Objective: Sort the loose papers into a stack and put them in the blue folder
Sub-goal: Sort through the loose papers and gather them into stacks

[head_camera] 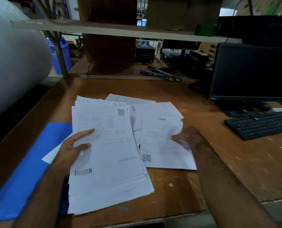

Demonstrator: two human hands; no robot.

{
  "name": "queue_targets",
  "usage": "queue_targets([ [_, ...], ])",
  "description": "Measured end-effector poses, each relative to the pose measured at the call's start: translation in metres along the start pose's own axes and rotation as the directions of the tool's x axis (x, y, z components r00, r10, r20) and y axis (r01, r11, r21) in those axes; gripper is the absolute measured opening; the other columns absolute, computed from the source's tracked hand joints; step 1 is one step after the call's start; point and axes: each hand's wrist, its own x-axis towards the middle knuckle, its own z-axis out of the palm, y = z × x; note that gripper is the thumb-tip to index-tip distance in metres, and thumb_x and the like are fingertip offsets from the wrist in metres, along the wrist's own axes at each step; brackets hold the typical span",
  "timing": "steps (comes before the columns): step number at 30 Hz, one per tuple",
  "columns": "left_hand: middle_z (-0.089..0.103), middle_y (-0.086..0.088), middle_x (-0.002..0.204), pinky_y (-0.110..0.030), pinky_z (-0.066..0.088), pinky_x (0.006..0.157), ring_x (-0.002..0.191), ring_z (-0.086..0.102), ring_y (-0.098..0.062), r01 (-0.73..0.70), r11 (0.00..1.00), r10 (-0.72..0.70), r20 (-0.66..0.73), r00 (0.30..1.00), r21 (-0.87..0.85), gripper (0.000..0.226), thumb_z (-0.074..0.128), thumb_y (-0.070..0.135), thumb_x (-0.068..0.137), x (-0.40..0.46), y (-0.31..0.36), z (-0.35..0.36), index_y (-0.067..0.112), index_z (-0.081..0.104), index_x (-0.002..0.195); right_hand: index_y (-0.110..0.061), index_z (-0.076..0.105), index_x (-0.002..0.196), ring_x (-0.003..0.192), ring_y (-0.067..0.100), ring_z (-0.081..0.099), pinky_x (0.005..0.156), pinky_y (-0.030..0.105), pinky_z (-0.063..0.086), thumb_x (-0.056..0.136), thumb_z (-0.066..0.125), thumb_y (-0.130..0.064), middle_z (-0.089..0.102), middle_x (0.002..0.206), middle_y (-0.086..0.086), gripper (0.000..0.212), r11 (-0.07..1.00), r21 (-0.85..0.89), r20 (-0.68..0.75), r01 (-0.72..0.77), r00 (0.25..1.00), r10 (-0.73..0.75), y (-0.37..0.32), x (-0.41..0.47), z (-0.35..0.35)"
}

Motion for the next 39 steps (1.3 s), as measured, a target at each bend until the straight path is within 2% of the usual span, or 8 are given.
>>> queue_targets([
  [6,0.062,0.016,0.137,-0.028,0.050,0.092,0.123,0.060,-0.015,0.000,1.000,-0.001,-0.026,1.000,-0.028,0.046,0.065,-0.005,0.093,-0.004,0.008,0.002,0.031,0.076,0.119,-0.011,0.057,0.134,0.124,0.030,0.058,0.098,0.027,0.046,0.090,0.066,-0.016,0.061,0.137,0.012,0.045,0.971,-0.230,0.102,0.068,0.994,-0.046,-0.012,-0.003,-0.003],
  [12,0.058,0.009,0.141,-0.020,0.045,0.081,0.112,0.058,-0.005,-0.053,0.997,0.046,-0.101,0.994,-0.058,0.045,0.062,-0.008,0.093,-0.013,0.020,0.001,0.029,0.073,0.116,-0.034,0.017,0.160,0.152,0.047,0.017,0.116,0.072,0.018,0.075,0.047,-0.089,0.018,0.168,0.009,0.106,0.974,-0.189,0.258,0.122,0.964,-0.071,-0.044,-0.009,0.035],
  [19,0.059,0.010,0.141,-0.026,0.052,0.076,0.116,0.061,-0.017,-0.021,0.996,0.009,-0.140,0.990,-0.089,0.046,0.063,-0.006,0.092,-0.008,0.027,-0.027,0.033,0.075,0.114,-0.026,0.063,0.129,0.144,0.021,0.035,0.111,0.029,0.031,0.087,0.062,0.008,0.041,0.158,-0.004,0.055,0.803,-0.041,0.642,0.594,0.632,-0.435,-0.068,-0.013,0.015],
  [22,0.060,0.006,0.140,-0.014,0.056,0.061,0.107,0.064,-0.013,-0.025,0.993,0.007,-0.152,0.988,-0.116,0.048,0.062,-0.009,0.092,-0.001,0.026,-0.032,0.029,0.073,0.119,-0.023,0.064,0.116,0.123,0.023,0.054,0.104,0.035,0.044,0.094,0.067,-0.020,0.058,0.130,0.002,0.022,0.840,0.025,0.436,0.542,0.751,-0.497,-0.068,-0.018,0.028],
  [26,0.060,0.008,0.142,-0.014,0.056,0.063,0.108,0.065,-0.012,-0.019,0.990,0.002,-0.115,0.993,-0.143,0.050,0.062,-0.009,0.092,0.003,0.019,-0.033,0.027,0.072,0.123,-0.032,0.036,0.150,0.146,0.032,0.034,0.118,0.057,0.028,0.089,0.046,-0.076,0.031,0.160,0.006,0.076,0.892,-0.219,0.223,0.395,0.910,-0.349,-0.070,-0.025,0.067],
  [30,0.059,0.008,0.144,-0.032,0.056,0.077,0.116,0.065,-0.023,0.017,0.991,-0.029,-0.089,0.996,-0.134,0.049,0.064,-0.006,0.092,0.003,0.014,-0.037,0.034,0.076,0.116,-0.038,0.037,0.153,0.153,0.018,0.021,0.120,0.061,-0.006,0.100,0.052,-0.045,0.027,0.165,-0.007,0.056,0.762,-0.119,0.426,0.636,0.726,-0.540,-0.072,-0.025,0.057],
  [35,0.059,0.007,0.144,-0.034,0.057,0.082,0.117,0.064,-0.024,0.021,0.988,-0.034,-0.082,0.996,-0.153,0.049,0.063,-0.008,0.091,-0.001,0.018,-0.037,0.033,0.077,0.113,-0.030,0.062,0.132,0.142,0.012,0.035,0.117,0.032,0.024,0.089,0.067,-0.011,0.042,0.156,-0.007,0.048,0.746,0.101,0.599,0.659,0.558,-0.574,-0.063,-0.032,0.031],
  [39,0.057,0.006,0.143,-0.012,0.055,0.060,0.108,0.064,-0.013,0.032,0.987,-0.046,-0.083,0.995,-0.159,0.048,0.063,-0.010,0.091,-0.007,0.022,-0.031,0.025,0.073,0.122,-0.026,0.068,0.117,0.123,0.018,0.053,0.107,0.037,0.046,0.090,0.073,-0.034,0.057,0.132,-0.001,0.029,0.849,0.131,0.266,0.512,0.806,-0.528,-0.050,-0.014,0.028],
])
